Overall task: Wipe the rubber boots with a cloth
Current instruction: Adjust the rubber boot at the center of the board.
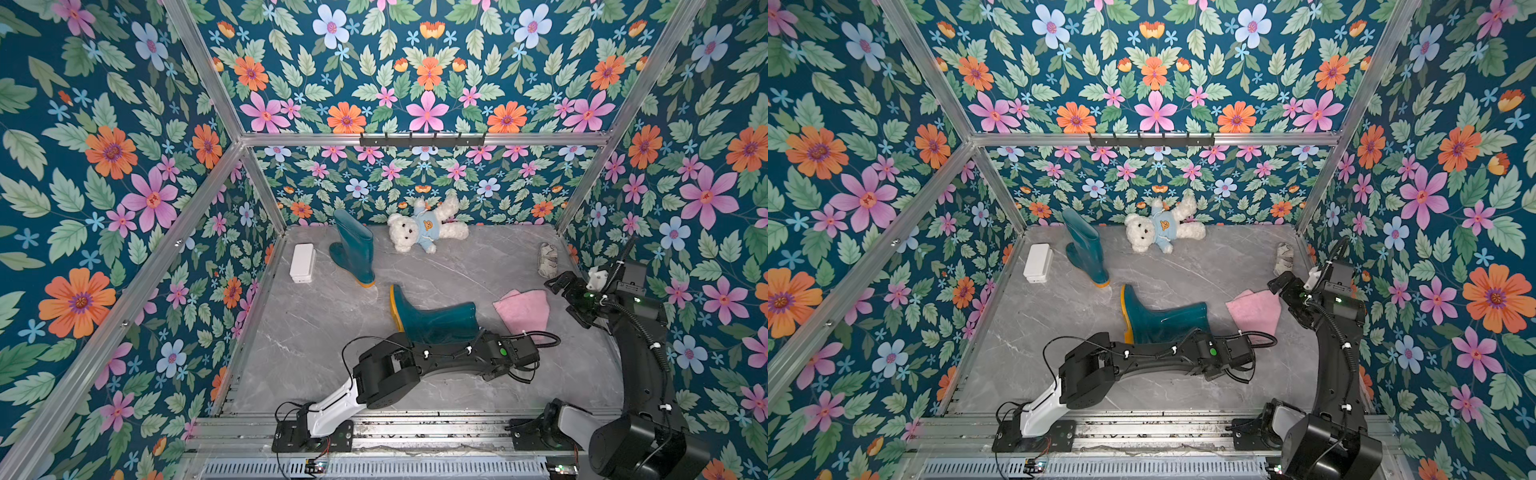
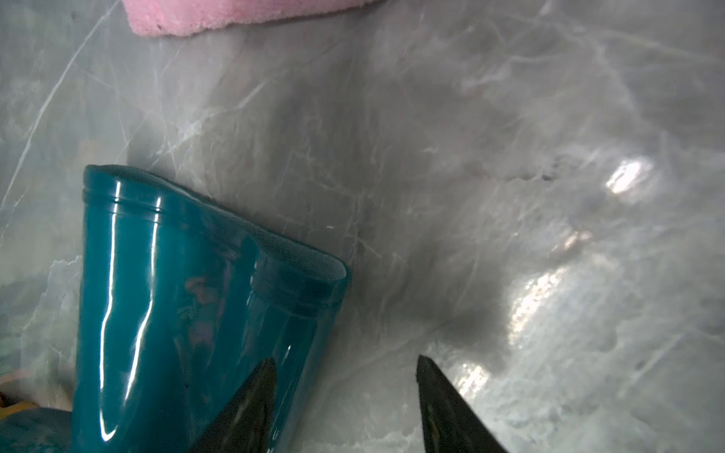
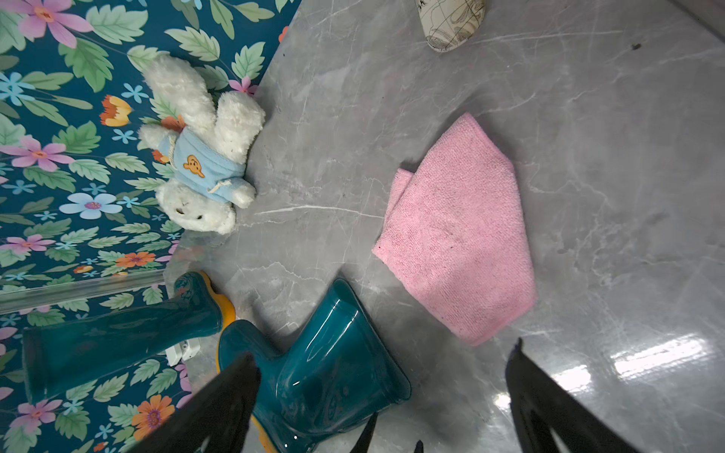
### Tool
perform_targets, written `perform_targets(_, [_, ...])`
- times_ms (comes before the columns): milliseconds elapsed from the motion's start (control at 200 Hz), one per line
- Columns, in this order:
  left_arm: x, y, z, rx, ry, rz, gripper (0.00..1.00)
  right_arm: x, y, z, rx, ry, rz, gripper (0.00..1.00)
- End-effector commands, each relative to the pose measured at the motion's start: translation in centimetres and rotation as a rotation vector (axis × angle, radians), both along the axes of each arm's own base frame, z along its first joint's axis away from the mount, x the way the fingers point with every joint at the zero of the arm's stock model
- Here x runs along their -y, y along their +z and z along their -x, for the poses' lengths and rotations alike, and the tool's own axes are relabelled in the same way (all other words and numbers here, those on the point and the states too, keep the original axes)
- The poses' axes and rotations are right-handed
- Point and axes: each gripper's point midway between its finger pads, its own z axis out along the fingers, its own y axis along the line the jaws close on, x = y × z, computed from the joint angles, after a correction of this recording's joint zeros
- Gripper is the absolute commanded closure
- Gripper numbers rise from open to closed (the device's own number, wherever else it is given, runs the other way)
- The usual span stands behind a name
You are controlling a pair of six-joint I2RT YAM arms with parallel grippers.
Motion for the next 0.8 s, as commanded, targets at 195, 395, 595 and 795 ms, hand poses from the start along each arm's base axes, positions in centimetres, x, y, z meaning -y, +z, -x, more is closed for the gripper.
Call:
perform_targets(195, [-1.0,-1.8,-0.5,0.036,-0.025,-0.123,0.42,0.1,1.0,-0.1,0.055,-0.018,-0.037,0.03])
perform_targets(395, [-1.4,-2.3,-1.6,0.073,-0.009,-0.143,0.46,0.1,0.8,-0.1,0.063,-0.018,-0.044,0.03])
perform_targets(595, [-2.3,-2.9,-3.1,0.075,0.024,-0.161,0.51,0.1,0.5,-0.3,0.061,-0.018,-0.048,0.03])
perform_targets(795, [-3.5,-3.4,-3.9,0.061,0.044,-0.179,0.72,0.2,0.6,-0.3,0.066,-0.020,-0.048,0.03])
